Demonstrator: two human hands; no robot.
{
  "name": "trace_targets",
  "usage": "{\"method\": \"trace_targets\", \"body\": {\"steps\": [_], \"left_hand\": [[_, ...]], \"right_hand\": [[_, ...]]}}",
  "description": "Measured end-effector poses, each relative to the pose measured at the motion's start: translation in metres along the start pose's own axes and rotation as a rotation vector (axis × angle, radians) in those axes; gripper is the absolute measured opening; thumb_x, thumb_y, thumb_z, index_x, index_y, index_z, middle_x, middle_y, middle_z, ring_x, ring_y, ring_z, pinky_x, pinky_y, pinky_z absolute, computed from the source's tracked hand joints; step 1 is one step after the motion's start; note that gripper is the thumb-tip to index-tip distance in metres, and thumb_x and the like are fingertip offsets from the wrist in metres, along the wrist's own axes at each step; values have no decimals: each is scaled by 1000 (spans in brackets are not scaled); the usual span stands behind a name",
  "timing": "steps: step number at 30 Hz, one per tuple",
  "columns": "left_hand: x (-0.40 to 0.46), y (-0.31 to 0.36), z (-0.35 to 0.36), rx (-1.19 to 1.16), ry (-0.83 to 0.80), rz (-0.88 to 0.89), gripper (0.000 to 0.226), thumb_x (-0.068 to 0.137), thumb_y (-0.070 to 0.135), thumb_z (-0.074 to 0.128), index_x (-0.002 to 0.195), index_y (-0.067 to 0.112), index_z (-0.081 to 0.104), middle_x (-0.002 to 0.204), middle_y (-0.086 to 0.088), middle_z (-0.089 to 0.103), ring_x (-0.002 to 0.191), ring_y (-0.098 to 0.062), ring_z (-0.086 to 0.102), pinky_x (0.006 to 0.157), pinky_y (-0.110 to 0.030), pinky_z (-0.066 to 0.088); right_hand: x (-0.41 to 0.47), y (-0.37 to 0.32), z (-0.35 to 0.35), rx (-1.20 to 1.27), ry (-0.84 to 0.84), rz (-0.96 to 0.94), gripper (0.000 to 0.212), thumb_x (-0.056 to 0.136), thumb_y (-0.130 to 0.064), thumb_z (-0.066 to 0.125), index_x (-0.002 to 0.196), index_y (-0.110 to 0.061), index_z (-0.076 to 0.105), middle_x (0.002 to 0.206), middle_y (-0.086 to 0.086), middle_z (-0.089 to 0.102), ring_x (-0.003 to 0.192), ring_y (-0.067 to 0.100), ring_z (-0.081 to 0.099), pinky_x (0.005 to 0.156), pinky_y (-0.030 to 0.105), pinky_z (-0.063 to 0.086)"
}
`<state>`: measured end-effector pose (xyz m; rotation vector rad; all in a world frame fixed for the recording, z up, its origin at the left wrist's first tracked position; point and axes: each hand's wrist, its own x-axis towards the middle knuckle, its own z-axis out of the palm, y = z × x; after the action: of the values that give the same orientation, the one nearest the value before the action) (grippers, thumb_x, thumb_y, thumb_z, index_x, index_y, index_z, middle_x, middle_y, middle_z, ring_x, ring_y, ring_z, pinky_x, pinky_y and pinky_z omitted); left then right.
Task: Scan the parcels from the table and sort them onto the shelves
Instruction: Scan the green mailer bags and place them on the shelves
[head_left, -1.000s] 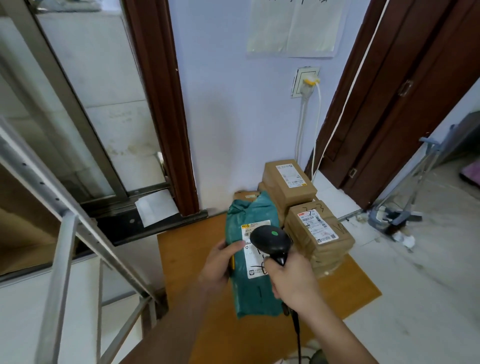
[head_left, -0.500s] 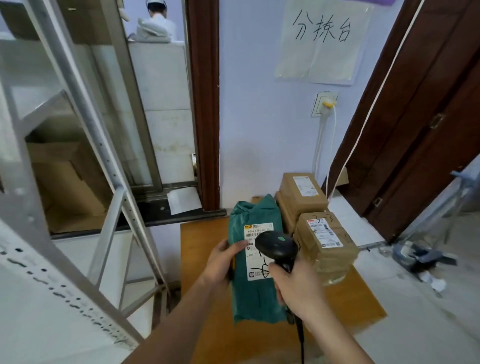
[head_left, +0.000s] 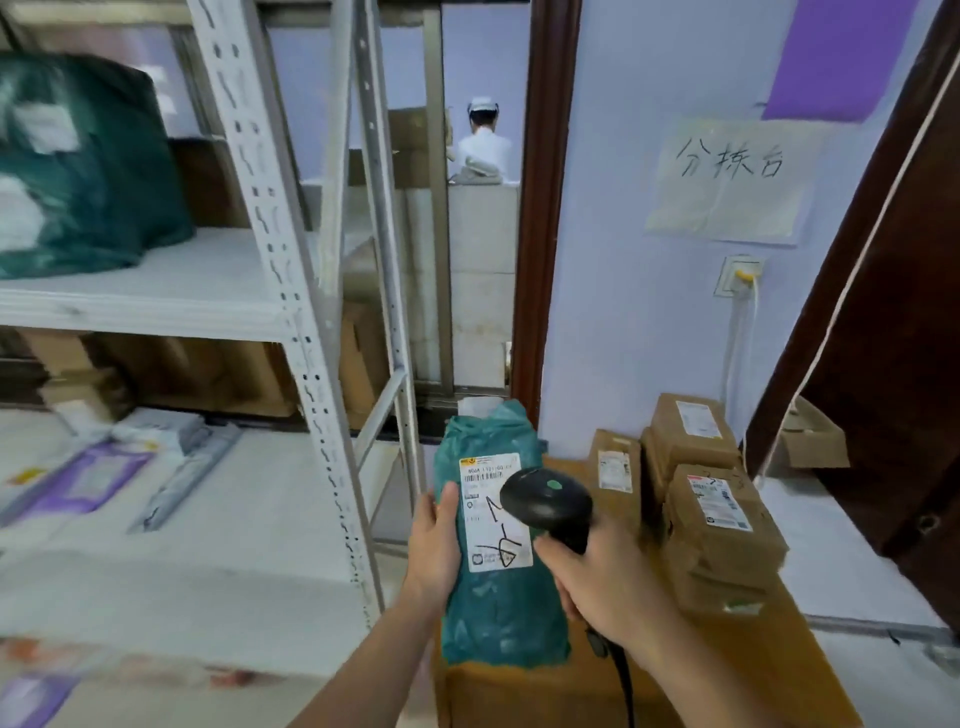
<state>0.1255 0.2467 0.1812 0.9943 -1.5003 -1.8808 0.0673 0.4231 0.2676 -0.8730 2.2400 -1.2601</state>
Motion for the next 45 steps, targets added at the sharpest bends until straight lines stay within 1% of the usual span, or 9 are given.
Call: {"method": "trace_targets", "body": {"steps": [3, 7, 10, 16, 21, 30, 35, 40, 45], "left_hand": [[-18, 22, -43, 59, 151, 96, 33, 110, 44, 42, 125, 17, 55, 106, 1, 68, 91, -5, 63, 63, -17, 46], [-28, 49, -106, 63, 320, 140, 38, 110, 48, 42, 125, 16, 55, 111, -5, 69, 97, -16, 67, 78, -34, 52], [-32, 69, -154, 49, 395, 167, 37, 109, 50, 42, 122, 18, 55, 112, -5, 70, 99, -19, 68, 95, -44, 54], [-29, 105, -248, 13, 466, 216, 42, 109, 51, 40, 136, 21, 51, 122, 0, 67, 99, -9, 65, 80, -31, 50], [-16, 154, -314, 16, 489, 287, 48, 110, 51, 38, 146, 21, 45, 138, -1, 60, 112, -14, 57, 86, -29, 45], [50, 241, -375, 68, 434, 451, 42, 105, 58, 45, 125, 23, 59, 113, -1, 72, 104, -18, 68, 93, -46, 55], [97, 288, -371, 65, 383, 535, 40, 106, 55, 45, 118, 20, 59, 109, 1, 70, 100, -14, 66, 90, -44, 52], [150, 325, -365, 30, 337, 539, 93, 82, 89, 48, 141, 18, 54, 134, -3, 66, 121, -26, 63, 105, -55, 51], [201, 357, -358, -16, 278, 575, 53, 104, 57, 50, 136, 15, 44, 115, -3, 66, 104, -21, 66, 96, -47, 54]], "right_hand": [[-7, -30, 27, 6, -53, -86, 12, 94, -22, 62, 84, -19, 58, 50, -3, 57, 44, 11, 57, 49, 27, 50], [-11, -69, 69, 19, -121, -139, 22, 91, -28, 64, 83, -8, 61, 56, 3, 57, 49, 15, 57, 56, 44, 54], [-11, -99, 101, 11, -193, -159, 18, 93, -29, 63, 86, -12, 61, 60, 3, 58, 50, 13, 56, 55, 36, 51], [-1, -169, 164, 1, -228, -267, 16, 91, -31, 61, 82, -18, 60, 56, 2, 59, 47, 13, 59, 57, 40, 56], [13, -246, 209, -3, -196, -409, 23, 92, -28, 59, 70, -22, 53, 45, -3, 57, 39, 11, 54, 54, 34, 54], [56, -324, 251, 34, -156, -441, 15, 92, -34, 62, 91, -18, 61, 55, -1, 60, 45, 12, 58, 52, 32, 54], [92, -343, 254, 35, -60, -469, 22, 95, -29, 59, 78, -14, 57, 52, -1, 57, 41, 10, 54, 48, 20, 48], [133, -370, 244, 68, -8, -516, 26, 95, -24, 58, 73, -11, 54, 49, 0, 55, 41, 11, 53, 46, 19, 47], [173, -389, 242, 70, 27, -557, 23, 96, -22, 59, 74, -15, 54, 50, -1, 56, 40, 14, 54, 46, 25, 47]]}}
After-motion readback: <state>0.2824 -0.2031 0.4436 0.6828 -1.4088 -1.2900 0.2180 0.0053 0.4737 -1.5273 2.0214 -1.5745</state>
